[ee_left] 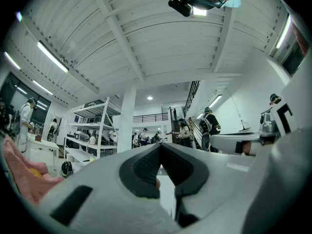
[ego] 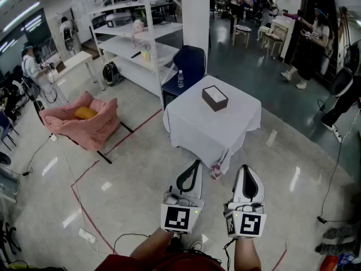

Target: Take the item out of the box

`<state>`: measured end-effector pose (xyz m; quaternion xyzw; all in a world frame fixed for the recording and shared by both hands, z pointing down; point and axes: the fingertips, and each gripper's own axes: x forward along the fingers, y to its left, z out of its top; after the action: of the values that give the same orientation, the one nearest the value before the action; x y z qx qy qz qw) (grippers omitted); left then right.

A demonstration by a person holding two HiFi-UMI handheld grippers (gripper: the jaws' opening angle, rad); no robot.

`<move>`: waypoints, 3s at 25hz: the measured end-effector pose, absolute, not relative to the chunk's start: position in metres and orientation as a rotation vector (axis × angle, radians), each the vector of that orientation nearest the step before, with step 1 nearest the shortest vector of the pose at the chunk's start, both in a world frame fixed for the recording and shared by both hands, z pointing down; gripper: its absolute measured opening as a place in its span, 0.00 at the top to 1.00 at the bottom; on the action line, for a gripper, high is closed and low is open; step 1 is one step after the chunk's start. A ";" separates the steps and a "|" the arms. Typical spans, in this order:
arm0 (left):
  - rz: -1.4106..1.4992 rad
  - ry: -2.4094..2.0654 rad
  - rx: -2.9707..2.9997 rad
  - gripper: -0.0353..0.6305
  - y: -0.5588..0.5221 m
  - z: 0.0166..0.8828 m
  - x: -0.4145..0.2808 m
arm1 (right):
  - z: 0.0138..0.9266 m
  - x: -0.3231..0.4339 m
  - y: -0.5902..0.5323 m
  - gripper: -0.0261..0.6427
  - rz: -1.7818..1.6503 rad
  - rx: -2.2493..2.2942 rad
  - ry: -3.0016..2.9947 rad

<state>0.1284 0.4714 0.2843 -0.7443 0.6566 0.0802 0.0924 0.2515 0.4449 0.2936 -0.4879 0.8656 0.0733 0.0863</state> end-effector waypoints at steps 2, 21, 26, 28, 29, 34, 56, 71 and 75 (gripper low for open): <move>0.229 1.953 -2.208 0.94 0.483 0.287 0.129 | 0.294 0.249 0.457 0.96 0.211 -1.439 2.583; 0.275 1.943 -2.225 0.94 0.508 0.290 0.064 | 0.296 0.185 0.482 0.96 0.198 -1.441 2.570; 0.296 1.919 -2.253 0.94 0.507 0.289 0.044 | 0.299 0.168 0.482 0.96 0.189 -1.480 2.549; 0.295 1.905 -2.268 0.94 0.506 0.292 0.037 | 0.302 0.162 0.484 0.96 0.186 -1.496 2.541; 0.291 1.898 -2.276 0.94 0.506 0.294 0.035 | 0.304 0.160 0.484 0.96 0.187 -1.505 2.537; 0.306 1.887 -2.286 0.94 0.504 0.293 0.023 | 0.309 0.148 0.484 0.96 0.188 -1.528 2.545; 0.268 1.876 -2.263 0.94 0.362 0.290 0.030 | 0.321 0.152 0.337 0.96 0.092 -1.496 2.539; 0.269 1.902 -2.274 0.94 0.238 0.283 0.074 | 0.315 0.192 0.217 0.96 0.060 -1.481 2.557; 0.269 1.898 -2.271 0.94 0.202 0.280 0.091 | 0.313 0.209 0.182 0.96 0.057 -1.478 2.550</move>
<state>0.0913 0.2025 0.2805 -0.7614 0.6363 0.0903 0.0849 0.2089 0.1819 0.3131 -0.4991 0.8610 0.0191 0.0965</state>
